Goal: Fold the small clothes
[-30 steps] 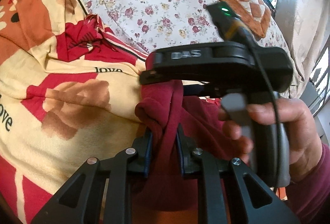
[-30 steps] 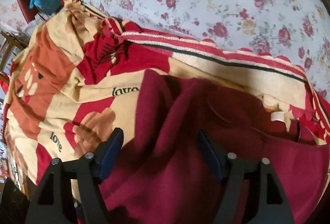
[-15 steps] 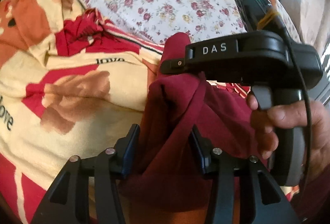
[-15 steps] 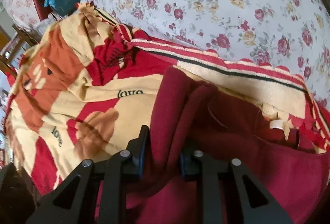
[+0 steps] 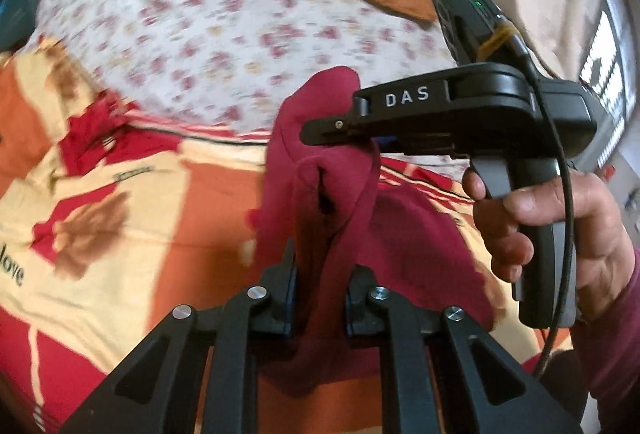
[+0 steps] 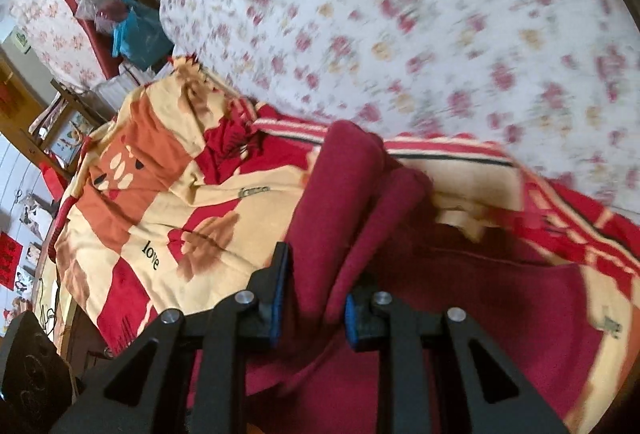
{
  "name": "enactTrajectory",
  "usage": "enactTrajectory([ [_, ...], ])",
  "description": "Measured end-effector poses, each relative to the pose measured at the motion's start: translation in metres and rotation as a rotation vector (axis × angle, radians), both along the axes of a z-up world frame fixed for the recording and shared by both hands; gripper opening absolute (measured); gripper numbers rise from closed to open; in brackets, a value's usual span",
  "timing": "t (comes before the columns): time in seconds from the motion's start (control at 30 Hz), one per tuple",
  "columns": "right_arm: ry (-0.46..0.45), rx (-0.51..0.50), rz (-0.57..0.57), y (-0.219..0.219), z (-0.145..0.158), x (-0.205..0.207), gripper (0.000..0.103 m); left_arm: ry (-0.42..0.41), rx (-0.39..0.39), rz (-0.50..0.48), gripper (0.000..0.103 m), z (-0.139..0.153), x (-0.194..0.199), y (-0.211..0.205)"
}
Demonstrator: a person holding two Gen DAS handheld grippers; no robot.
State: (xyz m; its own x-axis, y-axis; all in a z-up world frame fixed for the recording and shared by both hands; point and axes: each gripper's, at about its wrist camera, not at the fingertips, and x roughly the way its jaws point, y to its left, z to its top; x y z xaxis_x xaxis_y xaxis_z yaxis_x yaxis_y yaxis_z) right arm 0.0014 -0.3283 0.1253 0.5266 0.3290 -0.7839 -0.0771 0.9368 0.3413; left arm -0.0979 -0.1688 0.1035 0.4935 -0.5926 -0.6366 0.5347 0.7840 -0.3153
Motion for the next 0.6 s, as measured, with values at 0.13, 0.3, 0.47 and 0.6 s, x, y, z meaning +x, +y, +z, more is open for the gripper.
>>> enactTrajectory([
  [0.13,0.008,-0.019,-0.047,-0.043,0.004,-0.023,0.023,-0.011,0.031,-0.059,0.0,0.008,-0.012,-0.037],
  [0.3,0.021,-0.023,-0.102,-0.09,-0.002,-0.046,0.022,-0.01,0.059,-0.125,0.0,0.009,-0.028,-0.083],
  [0.47,0.038,-0.044,-0.147,-0.129,-0.014,-0.066,0.021,0.004,0.09,-0.187,0.0,0.001,-0.042,-0.128],
  [0.6,0.072,-0.063,-0.192,-0.152,-0.039,-0.072,0.021,0.028,0.124,-0.214,0.0,-0.016,-0.049,-0.158],
])
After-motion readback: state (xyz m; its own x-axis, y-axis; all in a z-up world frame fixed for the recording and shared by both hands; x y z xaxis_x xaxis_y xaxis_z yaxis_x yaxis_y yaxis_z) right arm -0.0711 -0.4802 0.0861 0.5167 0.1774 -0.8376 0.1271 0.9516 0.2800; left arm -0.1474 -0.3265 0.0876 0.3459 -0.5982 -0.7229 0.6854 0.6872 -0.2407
